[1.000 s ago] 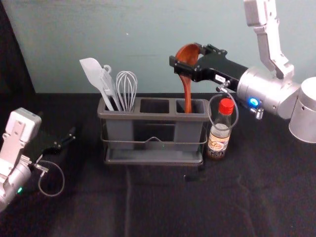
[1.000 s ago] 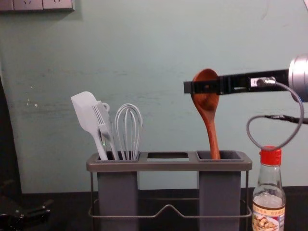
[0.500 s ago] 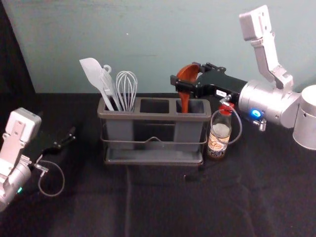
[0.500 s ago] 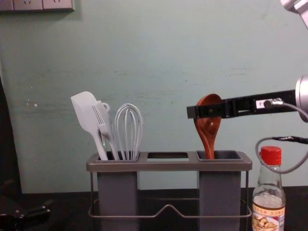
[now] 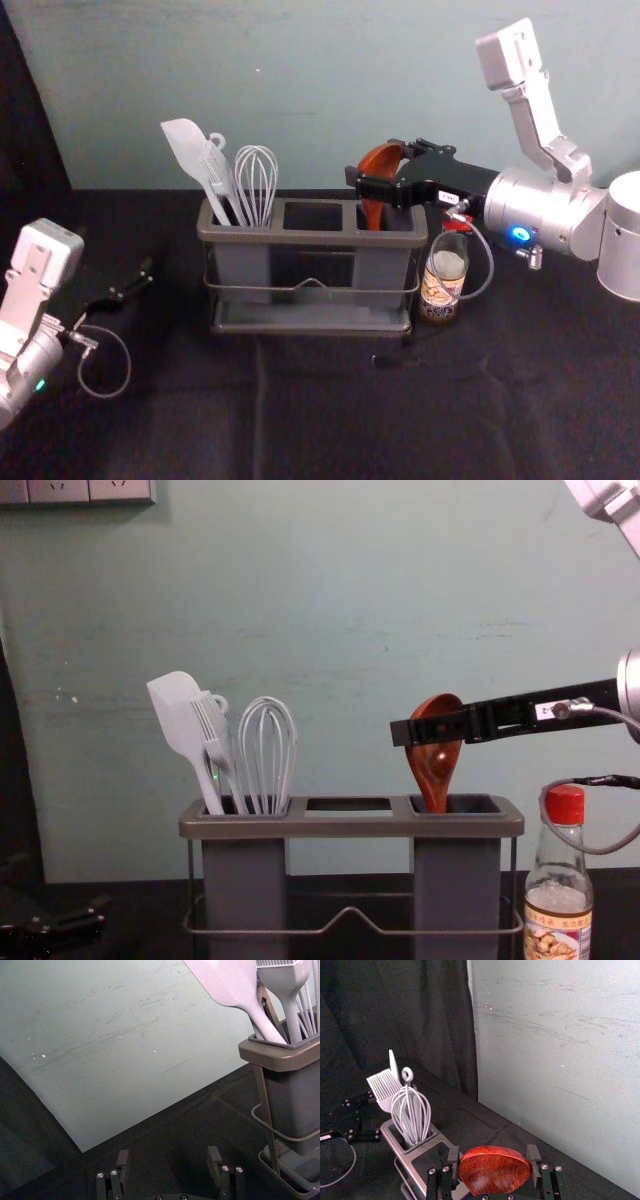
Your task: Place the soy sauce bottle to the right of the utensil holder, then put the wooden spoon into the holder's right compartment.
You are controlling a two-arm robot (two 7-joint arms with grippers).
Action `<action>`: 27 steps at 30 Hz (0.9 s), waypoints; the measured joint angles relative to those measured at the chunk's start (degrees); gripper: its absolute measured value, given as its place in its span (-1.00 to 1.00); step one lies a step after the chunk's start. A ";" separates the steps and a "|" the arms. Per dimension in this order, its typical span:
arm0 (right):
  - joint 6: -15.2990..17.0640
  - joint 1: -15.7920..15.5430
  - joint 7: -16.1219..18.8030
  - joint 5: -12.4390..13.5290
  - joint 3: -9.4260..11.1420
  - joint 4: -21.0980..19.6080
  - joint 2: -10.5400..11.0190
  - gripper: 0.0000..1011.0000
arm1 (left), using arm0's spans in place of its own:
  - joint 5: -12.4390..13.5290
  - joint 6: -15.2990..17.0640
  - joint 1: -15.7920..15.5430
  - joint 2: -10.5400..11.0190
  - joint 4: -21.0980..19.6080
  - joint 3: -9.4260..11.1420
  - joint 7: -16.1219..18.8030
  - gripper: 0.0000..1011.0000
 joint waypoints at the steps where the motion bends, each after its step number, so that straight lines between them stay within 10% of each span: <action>1: 0.22 0.17 0.05 0.03 -0.19 0.09 0.06 0.65 | 0.00 0.00 0.00 0.00 0.00 0.00 0.00 1.00; 19: 0.52 0.22 0.11 0.04 -0.33 0.17 0.07 0.65 | 0.00 0.00 0.00 0.00 0.00 0.00 0.00 1.00; 27: 0.71 0.15 0.12 -0.04 -0.36 0.21 0.04 0.98 | 0.00 0.00 0.00 0.00 0.00 0.00 0.00 1.00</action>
